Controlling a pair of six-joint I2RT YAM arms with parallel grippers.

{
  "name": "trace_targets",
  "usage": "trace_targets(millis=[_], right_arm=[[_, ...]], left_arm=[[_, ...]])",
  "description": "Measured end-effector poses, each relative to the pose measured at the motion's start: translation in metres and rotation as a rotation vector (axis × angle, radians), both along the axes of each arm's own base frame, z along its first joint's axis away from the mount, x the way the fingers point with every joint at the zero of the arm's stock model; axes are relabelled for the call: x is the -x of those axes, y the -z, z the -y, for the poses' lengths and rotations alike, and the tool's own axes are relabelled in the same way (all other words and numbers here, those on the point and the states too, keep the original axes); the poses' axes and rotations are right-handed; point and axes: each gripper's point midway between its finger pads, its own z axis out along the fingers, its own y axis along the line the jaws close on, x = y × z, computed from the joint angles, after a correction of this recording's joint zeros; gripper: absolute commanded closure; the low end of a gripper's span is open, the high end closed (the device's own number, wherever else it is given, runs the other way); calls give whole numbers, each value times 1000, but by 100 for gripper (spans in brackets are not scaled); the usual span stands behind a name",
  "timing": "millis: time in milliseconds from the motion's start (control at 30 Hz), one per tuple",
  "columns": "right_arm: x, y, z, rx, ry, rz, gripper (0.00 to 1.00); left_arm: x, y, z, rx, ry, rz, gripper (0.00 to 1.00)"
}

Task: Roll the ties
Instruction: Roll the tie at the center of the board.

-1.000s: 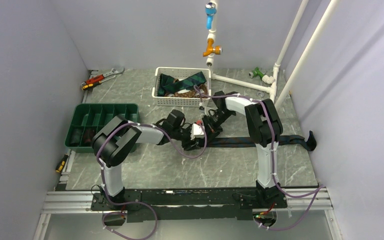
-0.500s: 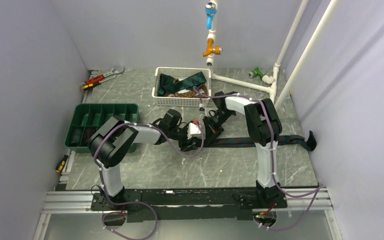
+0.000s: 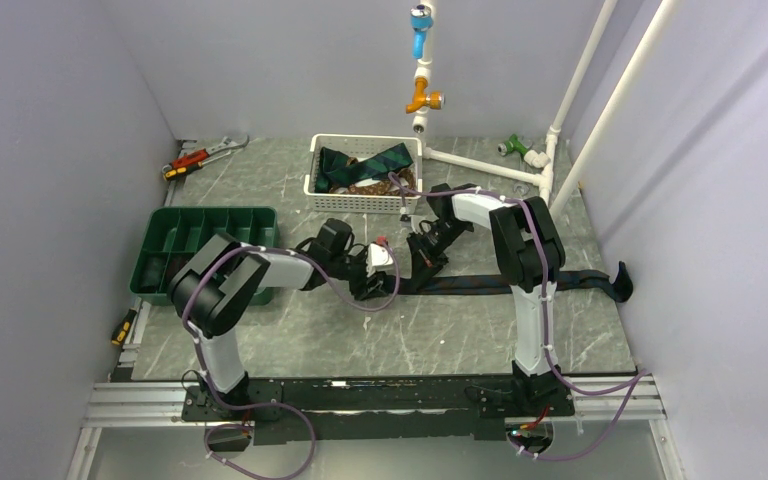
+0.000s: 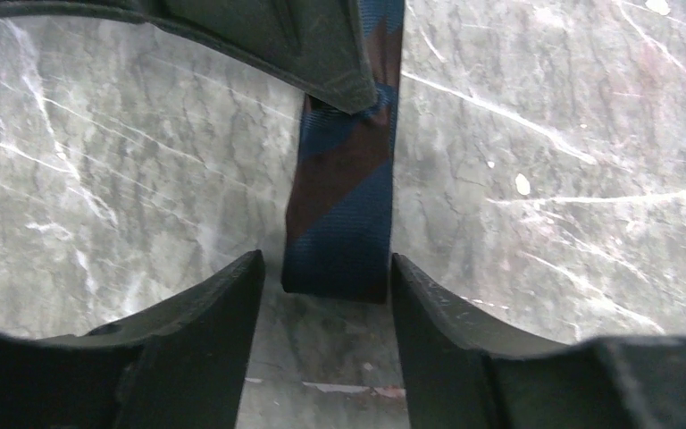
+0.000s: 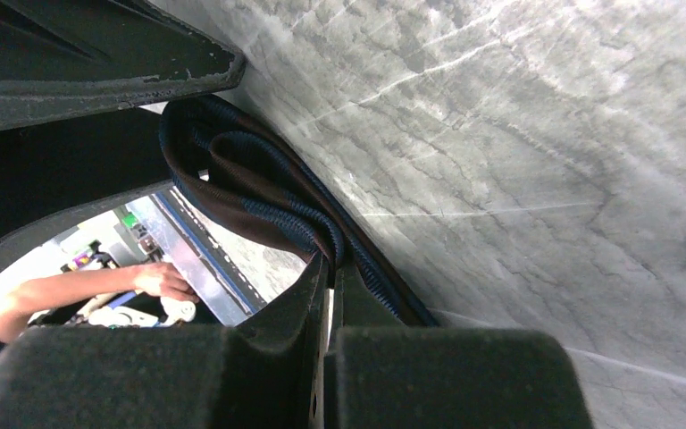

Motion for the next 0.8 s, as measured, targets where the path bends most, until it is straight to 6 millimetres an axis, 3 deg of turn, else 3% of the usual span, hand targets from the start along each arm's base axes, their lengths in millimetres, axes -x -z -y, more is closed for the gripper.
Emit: trace_targets(millis=[100,267,600,800], right_arm=[[0,0,0,-1,0,0,100],[0,0,0,-2,4,-3,100],[0,0,-1,-2,22,-17,100],[0,0,-1,-13,31,-24,100]], left_arm=[[-5,-1,5,5,-6,-8,54],[2,-7,15,15,18,-38,59],[8,-36,51,85,58,-50,52],[0,-11,57,38,39,-67,51]])
